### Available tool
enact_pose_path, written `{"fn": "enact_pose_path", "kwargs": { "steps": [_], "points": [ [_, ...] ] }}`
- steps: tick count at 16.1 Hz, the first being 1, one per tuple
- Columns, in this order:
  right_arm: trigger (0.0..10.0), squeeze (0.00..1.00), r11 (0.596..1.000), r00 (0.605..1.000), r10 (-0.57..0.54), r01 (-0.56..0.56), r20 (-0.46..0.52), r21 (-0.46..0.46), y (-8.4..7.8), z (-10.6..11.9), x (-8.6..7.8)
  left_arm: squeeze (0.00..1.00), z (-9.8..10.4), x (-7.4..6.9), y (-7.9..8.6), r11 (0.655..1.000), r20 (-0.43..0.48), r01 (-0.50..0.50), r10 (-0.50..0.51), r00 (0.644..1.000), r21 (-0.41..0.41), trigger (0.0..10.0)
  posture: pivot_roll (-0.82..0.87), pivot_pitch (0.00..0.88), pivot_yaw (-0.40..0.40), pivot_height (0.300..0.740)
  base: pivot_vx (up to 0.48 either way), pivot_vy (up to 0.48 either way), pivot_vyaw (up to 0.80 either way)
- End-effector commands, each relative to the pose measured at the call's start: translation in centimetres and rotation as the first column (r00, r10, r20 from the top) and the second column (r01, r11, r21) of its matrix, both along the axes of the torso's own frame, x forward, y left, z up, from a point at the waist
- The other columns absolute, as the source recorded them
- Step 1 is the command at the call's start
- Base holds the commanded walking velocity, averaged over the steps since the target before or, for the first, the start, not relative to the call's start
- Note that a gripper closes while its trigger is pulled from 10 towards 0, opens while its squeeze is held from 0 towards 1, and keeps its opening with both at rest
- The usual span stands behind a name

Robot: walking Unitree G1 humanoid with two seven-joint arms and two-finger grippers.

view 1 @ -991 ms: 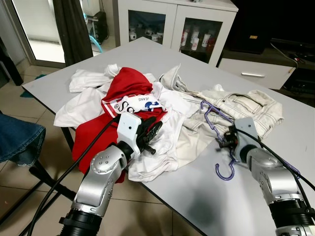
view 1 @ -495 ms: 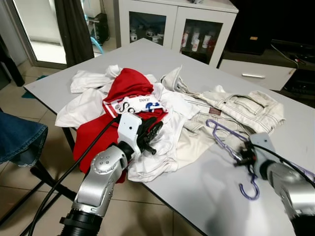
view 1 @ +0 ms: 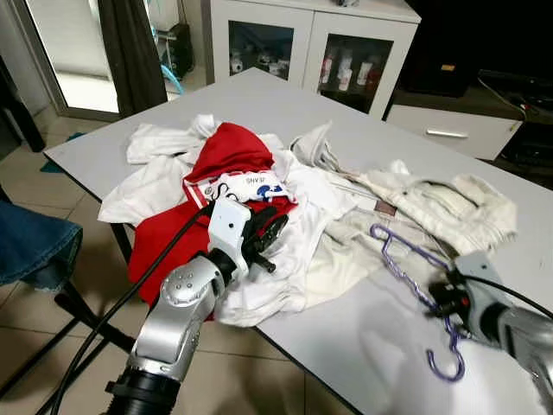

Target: Hang hanger

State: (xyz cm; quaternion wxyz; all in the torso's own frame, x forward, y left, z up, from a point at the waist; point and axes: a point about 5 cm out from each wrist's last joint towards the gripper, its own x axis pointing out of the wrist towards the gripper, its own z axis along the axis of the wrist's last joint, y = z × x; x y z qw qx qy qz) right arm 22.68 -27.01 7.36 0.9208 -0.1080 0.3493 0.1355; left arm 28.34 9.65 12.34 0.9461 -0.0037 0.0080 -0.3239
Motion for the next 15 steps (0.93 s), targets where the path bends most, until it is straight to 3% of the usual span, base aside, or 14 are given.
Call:
{"fn": "enact_pose_path", "kwargs": {
  "steps": [1,3,5,7,9,15],
  "points": [
    [10.0,0.0,1.0,0.991,0.003,0.0,-0.134,0.024,-0.1,-1.8,-1.7,0.0,0.2,0.1,-0.4,1.0,0.008,0.018,-0.018,1.0,0.006,10.0,-0.06,0.0,-0.049,0.74,0.0,0.0,0.0],
    [10.0,0.0,1.0,0.989,0.023,-0.021,-0.147,0.016,-0.4,-1.5,-2.2,0.0,0.2,0.1,-0.4,1.0,0.008,0.015,-0.015,1.0,0.007,10.0,-0.06,0.0,-0.05,0.74,0.0,0.0,0.0],
    [10.0,0.0,1.0,0.995,0.013,-0.014,-0.099,-0.014,-0.7,-0.8,-1.5,0.0,0.3,0.2,-0.4,1.0,0.008,0.017,-0.017,1.0,0.006,10.0,-0.06,0.0,-0.049,0.74,0.0,0.0,0.0],
    [10.0,0.0,0.989,0.99,-0.122,0.127,0.07,-0.077,-2.0,1.6,1.0,0.0,0.3,0.2,-0.4,1.0,0.01,0.019,-0.019,1.0,0.007,10.0,-0.06,0.0,-0.048,0.74,0.0,0.0,0.0],
    [10.0,0.0,0.968,0.959,-0.223,0.239,0.177,-0.073,-3.3,3.9,2.5,0.0,-0.1,0.1,-0.4,0.999,-0.02,0.037,-0.037,0.999,0.009,10.0,-0.05,0.0,-0.048,0.74,0.0,0.0,0.0],
    [10.0,0.0,0.971,0.948,-0.205,0.229,0.242,-0.073,-2.0,5.5,4.0,0.0,-1.9,-0.1,0.2,0.981,-0.084,0.157,-0.148,0.985,0.111,10.0,-0.05,0.0,-0.05,0.74,0.0,0.0,0.0]
  ]
}}
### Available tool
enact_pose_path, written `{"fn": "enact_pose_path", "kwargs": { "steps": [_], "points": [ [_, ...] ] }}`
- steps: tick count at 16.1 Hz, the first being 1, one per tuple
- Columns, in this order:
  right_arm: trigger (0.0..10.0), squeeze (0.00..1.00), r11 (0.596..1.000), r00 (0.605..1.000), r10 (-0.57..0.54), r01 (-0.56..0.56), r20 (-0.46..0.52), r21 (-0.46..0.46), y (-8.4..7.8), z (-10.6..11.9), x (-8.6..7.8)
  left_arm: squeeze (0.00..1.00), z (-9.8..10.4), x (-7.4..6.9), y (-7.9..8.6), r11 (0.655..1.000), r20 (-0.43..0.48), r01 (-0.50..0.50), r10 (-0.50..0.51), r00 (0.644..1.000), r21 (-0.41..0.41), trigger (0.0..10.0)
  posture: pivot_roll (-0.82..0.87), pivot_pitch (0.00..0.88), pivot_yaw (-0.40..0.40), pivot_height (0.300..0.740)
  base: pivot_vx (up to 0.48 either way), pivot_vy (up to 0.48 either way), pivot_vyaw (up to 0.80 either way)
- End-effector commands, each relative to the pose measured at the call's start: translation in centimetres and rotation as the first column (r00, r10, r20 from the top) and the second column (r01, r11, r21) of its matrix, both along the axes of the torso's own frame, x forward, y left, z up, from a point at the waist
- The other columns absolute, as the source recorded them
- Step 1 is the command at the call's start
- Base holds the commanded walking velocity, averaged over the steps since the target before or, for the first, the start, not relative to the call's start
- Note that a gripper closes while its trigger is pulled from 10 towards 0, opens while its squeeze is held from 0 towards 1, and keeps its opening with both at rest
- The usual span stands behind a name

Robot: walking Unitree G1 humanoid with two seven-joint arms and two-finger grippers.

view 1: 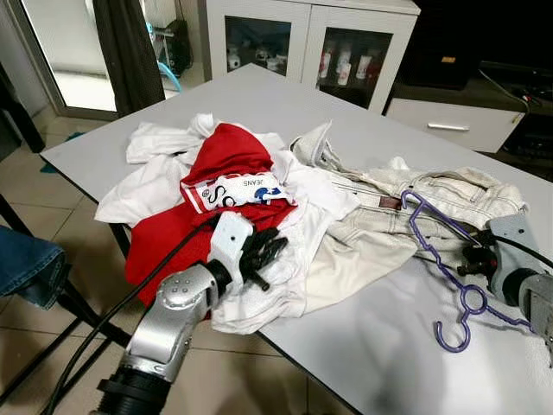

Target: Hang hanger

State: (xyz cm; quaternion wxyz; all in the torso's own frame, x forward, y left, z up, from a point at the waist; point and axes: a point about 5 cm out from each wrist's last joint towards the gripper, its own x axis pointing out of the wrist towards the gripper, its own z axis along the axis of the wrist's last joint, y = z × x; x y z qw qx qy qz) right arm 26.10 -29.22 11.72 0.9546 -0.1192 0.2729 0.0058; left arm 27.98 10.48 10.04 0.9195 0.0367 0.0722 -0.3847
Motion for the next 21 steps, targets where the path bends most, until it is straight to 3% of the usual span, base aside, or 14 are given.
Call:
{"fn": "enact_pose_path", "kwargs": {
  "steps": [1,4,6,9,12,16,19,21],
  "points": [
    [10.0,0.0,0.999,0.999,0.021,-0.02,0.028,-0.035,0.3,1.4,0.6,0.0,0.0,0.0,-0.6,0.996,0.014,0.077,-0.078,0.997,0.047,10.0,-0.05,0.0,-0.048,0.74,0.0,0.0,0.0],
    [10.0,0.0,0.995,0.999,0.04,-0.041,-0.004,-0.095,-0.3,2.1,0.6,0.0,-1.9,-0.8,-0.5,0.963,-0.029,0.177,-0.175,0.984,0.201,10.0,-0.05,0.0,-0.047,0.74,0.0,0.0,0.0],
    [10.0,0.0,0.992,0.996,0.077,-0.08,-0.036,-0.101,-0.4,2.0,0.3,0.0,-2.5,-0.5,-0.3,0.957,-0.039,0.147,-0.142,0.989,0.25,10.0,-0.05,0.0,-0.046,0.74,0.0,0.0,0.0],
    [10.0,0.0,0.973,0.969,0.187,-0.206,-0.162,-0.107,-0.3,0.8,-1.3,0.0,-2.9,-0.4,-0.5,0.958,-0.048,0.122,-0.113,0.992,0.261,10.0,-0.05,0.0,-0.045,0.74,0.0,0.0,0.0],
    [10.0,0.0,0.935,0.911,0.319,-0.348,-0.262,-0.072,0.1,-0.3,-3.3,0.0,-3.0,-0.4,-0.5,0.957,-0.05,0.114,-0.105,0.993,0.268,10.0,-0.05,0.0,-0.044,0.74,0.0,0.0,0.0],
    [10.0,0.0,0.896,0.84,0.404,-0.442,-0.361,-0.026,0.3,-2.0,-5.5,0.0,-2.9,-0.1,-0.5,0.958,-0.044,0.103,-0.095,0.995,0.268,10.0,-0.06,0.0,-0.044,0.74,0.0,0.0,0.0],
    [10.0,0.0,0.855,0.8,0.491,-0.519,-0.344,0.013,0.8,-1.2,-6.3,0.0,-2.9,0.0,-0.6,0.958,-0.041,0.102,-0.094,0.995,0.267,10.0,-0.06,0.0,-0.043,0.74,0.0,0.0,0.0],
    [10.0,0.0,0.836,0.807,0.538,-0.548,-0.244,0.03,0.8,0.7,-5.9,0.0,-2.9,0.0,-0.7,0.959,-0.038,0.101,-0.094,0.995,0.265,10.0,-0.06,0.0,-0.043,0.74,0.0,0.0,0.0]
  ]
}}
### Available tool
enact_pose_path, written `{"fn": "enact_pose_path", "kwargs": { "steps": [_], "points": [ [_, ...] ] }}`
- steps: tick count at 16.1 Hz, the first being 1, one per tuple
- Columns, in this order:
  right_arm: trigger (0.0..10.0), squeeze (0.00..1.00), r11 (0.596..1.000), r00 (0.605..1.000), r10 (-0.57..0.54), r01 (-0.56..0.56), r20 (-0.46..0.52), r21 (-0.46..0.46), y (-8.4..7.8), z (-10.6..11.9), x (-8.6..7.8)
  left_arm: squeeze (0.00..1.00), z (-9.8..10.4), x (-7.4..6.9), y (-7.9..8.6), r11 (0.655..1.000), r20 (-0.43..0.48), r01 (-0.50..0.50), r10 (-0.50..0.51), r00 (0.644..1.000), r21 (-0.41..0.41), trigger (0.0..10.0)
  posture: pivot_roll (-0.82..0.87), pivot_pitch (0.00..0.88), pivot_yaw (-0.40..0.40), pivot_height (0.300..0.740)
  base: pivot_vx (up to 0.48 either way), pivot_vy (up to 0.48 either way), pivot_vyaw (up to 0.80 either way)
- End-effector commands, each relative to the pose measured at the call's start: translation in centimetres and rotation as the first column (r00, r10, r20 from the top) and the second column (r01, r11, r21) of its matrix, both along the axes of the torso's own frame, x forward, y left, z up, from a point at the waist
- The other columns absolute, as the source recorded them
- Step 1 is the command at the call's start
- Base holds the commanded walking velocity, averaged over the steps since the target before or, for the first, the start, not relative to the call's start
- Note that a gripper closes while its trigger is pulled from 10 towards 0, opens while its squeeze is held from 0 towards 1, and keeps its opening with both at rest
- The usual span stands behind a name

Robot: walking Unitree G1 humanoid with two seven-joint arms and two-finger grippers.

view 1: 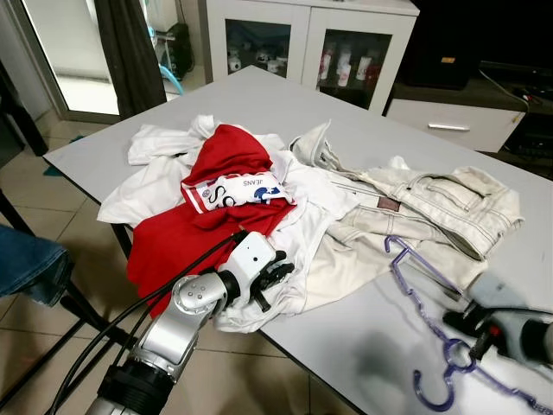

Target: Hang hanger

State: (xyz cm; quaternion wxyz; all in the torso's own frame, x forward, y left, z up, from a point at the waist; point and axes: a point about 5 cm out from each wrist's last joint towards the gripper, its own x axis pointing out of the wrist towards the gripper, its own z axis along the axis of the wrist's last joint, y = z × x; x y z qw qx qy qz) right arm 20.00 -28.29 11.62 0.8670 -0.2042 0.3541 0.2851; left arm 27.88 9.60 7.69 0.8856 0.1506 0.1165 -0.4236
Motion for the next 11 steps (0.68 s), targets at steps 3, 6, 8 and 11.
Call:
{"fn": "enact_pose_path", "kwargs": {
  "steps": [3,6,8,11],
  "points": [
    [10.0,0.0,1.0,0.996,-0.016,0.015,0.085,0.01,-1.2,2.3,0.9,0.0,-0.4,0.2,0.1,1.0,-0.013,-0.018,0.018,1.0,0.025,10.0,-0.06,0.0,-0.043,0.74,0.0,0.0,0.0],
    [10.0,0.0,0.996,0.987,-0.049,0.037,0.153,0.081,-1.8,3.7,1.6,0.0,-0.4,0.2,0.1,1.0,-0.013,-0.021,0.021,1.0,0.023,10.0,-0.05,0.0,-0.047,0.74,0.0,0.0,0.0],
    [10.0,0.0,0.982,0.966,-0.099,0.056,0.237,0.182,-1.5,4.9,2.9,0.0,-0.4,0.2,0.1,0.999,-0.012,-0.024,0.024,1.0,0.021,10.0,-0.05,0.0,-0.047,0.74,0.0,0.0,0.0],
    [10.0,0.0,0.967,0.885,-0.238,0.176,0.401,0.184,-0.2,4.6,6.8,0.0,-0.3,0.2,-0.1,1.0,-0.009,-0.021,0.021,1.0,0.016,10.0,-0.05,0.0,-0.046,0.74,0.0,0.0,0.0]
  ]
}}
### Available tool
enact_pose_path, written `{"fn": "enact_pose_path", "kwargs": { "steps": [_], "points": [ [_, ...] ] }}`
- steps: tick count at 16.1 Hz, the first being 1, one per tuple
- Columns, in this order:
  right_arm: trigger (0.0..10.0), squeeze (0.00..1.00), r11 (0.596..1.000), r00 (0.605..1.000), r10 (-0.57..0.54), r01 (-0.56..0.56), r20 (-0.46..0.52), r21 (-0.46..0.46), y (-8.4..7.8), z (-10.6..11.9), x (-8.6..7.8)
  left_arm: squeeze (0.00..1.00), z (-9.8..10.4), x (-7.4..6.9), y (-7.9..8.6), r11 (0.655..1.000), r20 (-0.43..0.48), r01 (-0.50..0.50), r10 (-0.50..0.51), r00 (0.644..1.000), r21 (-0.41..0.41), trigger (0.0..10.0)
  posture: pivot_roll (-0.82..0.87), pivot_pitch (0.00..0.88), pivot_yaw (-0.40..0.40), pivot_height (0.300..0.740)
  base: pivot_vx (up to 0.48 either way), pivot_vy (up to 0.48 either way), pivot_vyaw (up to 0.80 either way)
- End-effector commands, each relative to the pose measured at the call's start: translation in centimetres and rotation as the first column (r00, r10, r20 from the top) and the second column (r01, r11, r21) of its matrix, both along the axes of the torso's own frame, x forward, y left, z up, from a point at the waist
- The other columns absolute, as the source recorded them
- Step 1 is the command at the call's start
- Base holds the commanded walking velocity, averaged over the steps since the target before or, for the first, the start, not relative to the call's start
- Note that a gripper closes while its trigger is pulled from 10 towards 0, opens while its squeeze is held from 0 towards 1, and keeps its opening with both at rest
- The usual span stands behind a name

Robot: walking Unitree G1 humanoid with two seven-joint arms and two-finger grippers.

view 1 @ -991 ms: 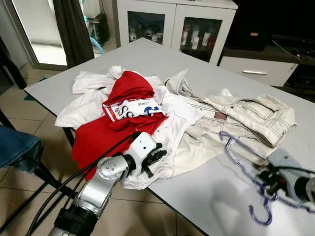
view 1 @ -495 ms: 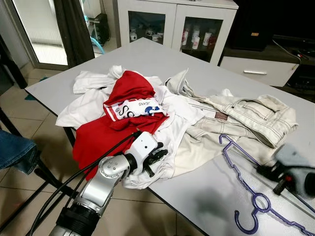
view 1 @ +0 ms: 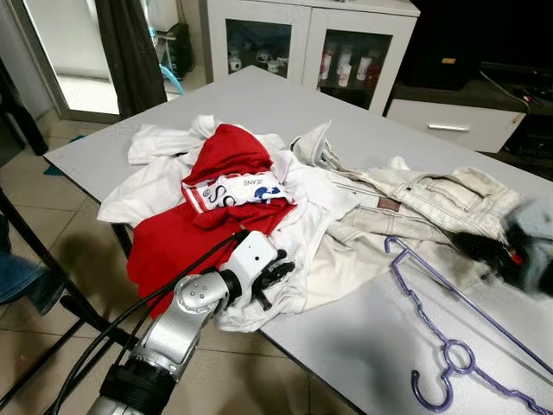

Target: Hang hanger

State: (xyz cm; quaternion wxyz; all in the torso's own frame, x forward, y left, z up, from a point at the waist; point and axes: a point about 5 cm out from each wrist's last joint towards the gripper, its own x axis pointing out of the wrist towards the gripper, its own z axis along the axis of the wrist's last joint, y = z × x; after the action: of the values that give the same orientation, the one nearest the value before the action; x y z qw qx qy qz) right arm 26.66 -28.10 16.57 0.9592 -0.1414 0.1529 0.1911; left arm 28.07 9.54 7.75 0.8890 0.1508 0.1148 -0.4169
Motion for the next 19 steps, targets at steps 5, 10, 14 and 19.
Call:
{"fn": "enact_pose_path", "kwargs": {
  "steps": [5,10,14,19],
  "points": [
    [10.0,0.0,0.989,0.992,-0.114,0.119,0.052,-0.092,3.2,-2.7,3.5,0.0,-0.2,0.1,-0.2,1.0,-0.008,-0.015,0.015,1.0,0.008,10.0,-0.02,0.0,-0.061,0.74,0.0,0.0,0.0],
    [10.0,0.0,0.982,0.986,-0.157,0.162,0.058,-0.1,5.3,-4.4,5.7,0.0,-0.3,-0.1,-0.2,1.0,-0.01,-0.027,0.027,1.0,0.005,10.0,-0.01,0.0,-0.072,0.74,0.0,0.0,0.0],
    [10.0,0.0,0.944,0.955,-0.281,0.292,0.091,-0.154,7.0,-6.1,7.8,0.0,-0.3,-0.2,-0.7,1.0,-0.008,-0.026,0.026,1.0,-0.006,10.0,-0.01,0.0,-0.083,0.74,0.0,0.0,0.0],
    [10.0,0.0,0.979,0.992,-0.109,0.096,-0.067,-0.177,10.0,-9.1,7.1,0.0,-0.4,-0.2,-0.7,0.999,-0.004,-0.05,0.05,0.999,-0.007,10.0,0.0,0.0,-0.094,0.74,0.0,0.0,0.0]
  ]
}}
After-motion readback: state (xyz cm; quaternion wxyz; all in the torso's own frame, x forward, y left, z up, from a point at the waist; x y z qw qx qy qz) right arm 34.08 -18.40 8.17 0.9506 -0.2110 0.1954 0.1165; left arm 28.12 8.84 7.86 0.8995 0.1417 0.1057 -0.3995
